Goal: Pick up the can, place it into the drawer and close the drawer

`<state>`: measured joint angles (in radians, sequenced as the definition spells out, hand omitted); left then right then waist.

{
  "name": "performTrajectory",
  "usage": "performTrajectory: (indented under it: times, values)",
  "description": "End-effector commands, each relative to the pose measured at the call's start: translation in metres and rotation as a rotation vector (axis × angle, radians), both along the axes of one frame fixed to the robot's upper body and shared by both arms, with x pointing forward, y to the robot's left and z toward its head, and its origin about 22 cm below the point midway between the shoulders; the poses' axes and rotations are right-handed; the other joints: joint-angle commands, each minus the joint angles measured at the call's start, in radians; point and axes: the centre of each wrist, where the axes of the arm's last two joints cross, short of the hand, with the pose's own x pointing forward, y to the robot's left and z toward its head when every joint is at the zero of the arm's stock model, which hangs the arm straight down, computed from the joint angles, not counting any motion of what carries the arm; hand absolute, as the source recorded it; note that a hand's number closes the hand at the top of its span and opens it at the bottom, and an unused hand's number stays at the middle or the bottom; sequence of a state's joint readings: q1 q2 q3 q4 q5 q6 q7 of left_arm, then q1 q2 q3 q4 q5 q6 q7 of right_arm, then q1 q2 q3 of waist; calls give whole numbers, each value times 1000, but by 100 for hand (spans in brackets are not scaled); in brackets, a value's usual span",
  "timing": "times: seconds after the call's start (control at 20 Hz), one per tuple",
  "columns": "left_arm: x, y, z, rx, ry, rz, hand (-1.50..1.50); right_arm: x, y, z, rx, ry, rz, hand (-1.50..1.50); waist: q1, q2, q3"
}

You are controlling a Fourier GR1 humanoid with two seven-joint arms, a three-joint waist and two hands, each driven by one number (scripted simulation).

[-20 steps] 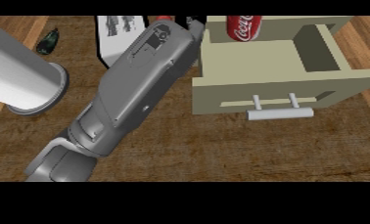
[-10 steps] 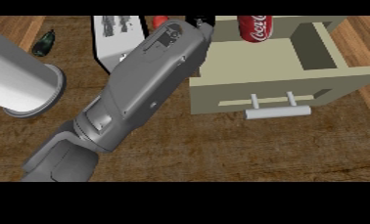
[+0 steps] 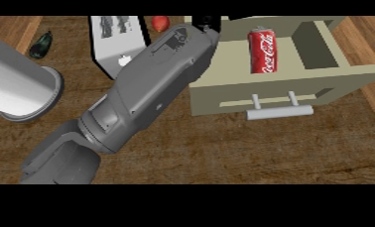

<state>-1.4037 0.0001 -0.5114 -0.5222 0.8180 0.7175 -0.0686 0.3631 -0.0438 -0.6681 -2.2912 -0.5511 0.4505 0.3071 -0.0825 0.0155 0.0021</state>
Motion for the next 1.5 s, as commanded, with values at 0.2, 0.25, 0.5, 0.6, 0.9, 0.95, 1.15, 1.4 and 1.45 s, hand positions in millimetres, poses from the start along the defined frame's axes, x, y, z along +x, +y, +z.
performTrajectory:
  times: [0.2, 0.25, 0.5, 0.6, 0.9, 0.95, 1.15, 1.4, 1.45]
  values:
    - [5, 2, -7, 27, 25, 64, -150, 5, 1, 11, -18, -9, 13, -150, -4, 2, 0]
    - [1, 2, -19, 48, 25, 82, -150, 2, -3, -8, 8, 8, -1, -150, -8, 1, 1]
    - [5, 7, -23, 35, 4, 113, -150, 14, 5, -1, 5, -30, 17, -150, -22, 10, 1]
    - [3, 8, -29, 28, 18, 94, -150, 3, -5, 3, -6, -2, 11, -150, -14, 3, 0]
    - [-3, -1, -21, -2, -3, 80, -150, 11, 5, 12, -105, -80, -13, -150, -6, 3, 0]
    - [0, 5, -26, -31, -7, 77, -150, 5, 10, 15, -186, -109, 5, -150, -9, 4, 0]
    - [0, -1, -10, -57, -33, 50, -150, 18, 19, 40, -357, -176, 36, -150, 14, 5, -1]
    - [-2, -1, -17, -49, -97, 92, -150, 26, 34, 44, -453, -229, 61, -150, 20, 2, -1]
    - [0, -5, -3, -57, -75, 69, -150, 33, 29, 46, -479, -238, 44, -150, 31, 1, -1]
